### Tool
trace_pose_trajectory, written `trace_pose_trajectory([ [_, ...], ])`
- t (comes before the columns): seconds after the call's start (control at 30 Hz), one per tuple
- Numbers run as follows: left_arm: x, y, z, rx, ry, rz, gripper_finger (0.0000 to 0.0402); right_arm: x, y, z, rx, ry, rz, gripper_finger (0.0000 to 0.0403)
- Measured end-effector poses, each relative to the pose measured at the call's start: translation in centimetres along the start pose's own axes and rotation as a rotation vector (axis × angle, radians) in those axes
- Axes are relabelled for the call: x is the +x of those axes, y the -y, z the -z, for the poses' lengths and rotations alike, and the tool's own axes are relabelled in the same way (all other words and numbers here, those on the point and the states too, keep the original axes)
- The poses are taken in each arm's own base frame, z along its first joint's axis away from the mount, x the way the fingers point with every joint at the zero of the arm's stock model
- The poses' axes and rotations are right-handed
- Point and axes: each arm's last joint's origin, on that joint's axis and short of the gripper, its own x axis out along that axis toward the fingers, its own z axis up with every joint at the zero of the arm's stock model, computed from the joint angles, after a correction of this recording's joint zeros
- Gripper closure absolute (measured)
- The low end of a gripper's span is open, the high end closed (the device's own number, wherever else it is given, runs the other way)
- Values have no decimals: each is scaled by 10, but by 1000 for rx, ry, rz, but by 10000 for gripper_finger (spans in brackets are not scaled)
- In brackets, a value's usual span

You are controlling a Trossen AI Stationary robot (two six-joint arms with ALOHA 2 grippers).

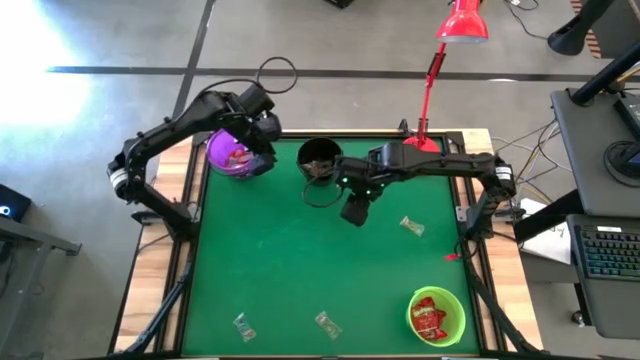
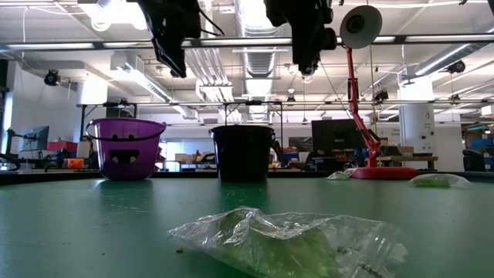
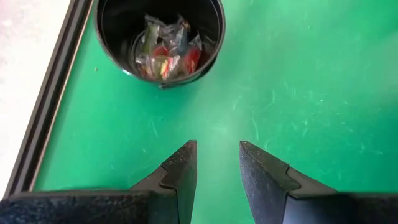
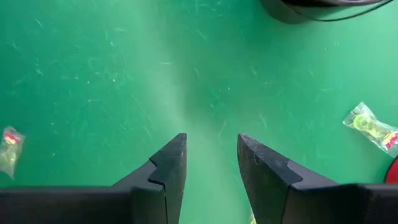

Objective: Sort candy
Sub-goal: Put the bottom green gummy into the black bucket

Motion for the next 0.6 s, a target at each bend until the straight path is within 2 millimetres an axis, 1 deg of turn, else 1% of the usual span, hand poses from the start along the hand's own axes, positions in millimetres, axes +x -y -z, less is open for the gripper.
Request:
trace_pose_trajectory([
  [0.17, -13, 5, 8, -31, -3, -4, 299, 9, -2, -4, 0, 46, -19, 280],
  [0.33, -30, 13, 19, 0, -2, -7, 299, 17, -6, -11, 24, 123, -58, 289],
  [0.47, -45, 20, 28, 69, 21, -17, 299, 19, -15, -10, 100, 132, -75, 293],
  [0.6, -62, 27, 40, 123, 39, -26, 299, 19, -30, -3, 127, 127, -96, 281],
])
